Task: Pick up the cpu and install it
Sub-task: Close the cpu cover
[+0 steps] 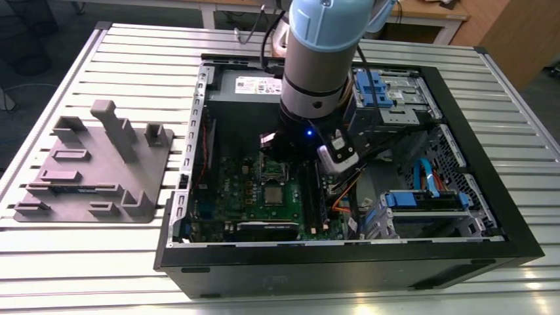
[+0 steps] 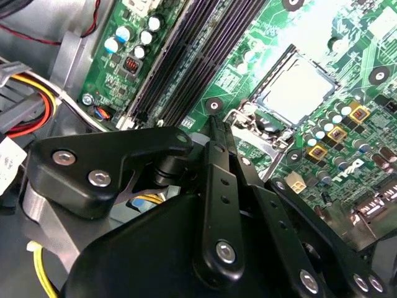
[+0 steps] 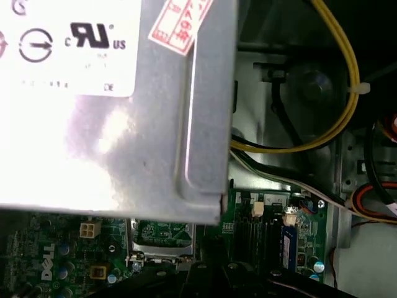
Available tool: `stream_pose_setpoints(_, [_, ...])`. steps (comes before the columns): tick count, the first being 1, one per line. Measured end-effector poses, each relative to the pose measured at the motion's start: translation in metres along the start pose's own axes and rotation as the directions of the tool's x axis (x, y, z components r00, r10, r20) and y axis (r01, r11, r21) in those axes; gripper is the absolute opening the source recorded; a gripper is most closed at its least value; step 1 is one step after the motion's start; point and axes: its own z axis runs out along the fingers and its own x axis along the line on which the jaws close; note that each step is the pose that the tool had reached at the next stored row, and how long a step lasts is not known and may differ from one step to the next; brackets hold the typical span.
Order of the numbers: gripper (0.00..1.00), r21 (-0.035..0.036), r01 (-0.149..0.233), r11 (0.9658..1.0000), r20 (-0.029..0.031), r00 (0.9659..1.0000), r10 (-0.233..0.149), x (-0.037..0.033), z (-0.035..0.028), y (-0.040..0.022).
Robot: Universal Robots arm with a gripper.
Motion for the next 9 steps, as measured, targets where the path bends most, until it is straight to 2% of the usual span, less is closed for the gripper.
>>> stream_pose_setpoints(6, [0.11, -0.0001, 0.009, 1.0, -0.0005, 1.0, -0.009, -0.0038, 0.0009, 0.0053])
stream_pose_setpoints(9, [0.11, -0.0001, 0.01, 0.9999, -0.0006, 0.9999, -0.01, -0.0053, 0.0012, 0.0098])
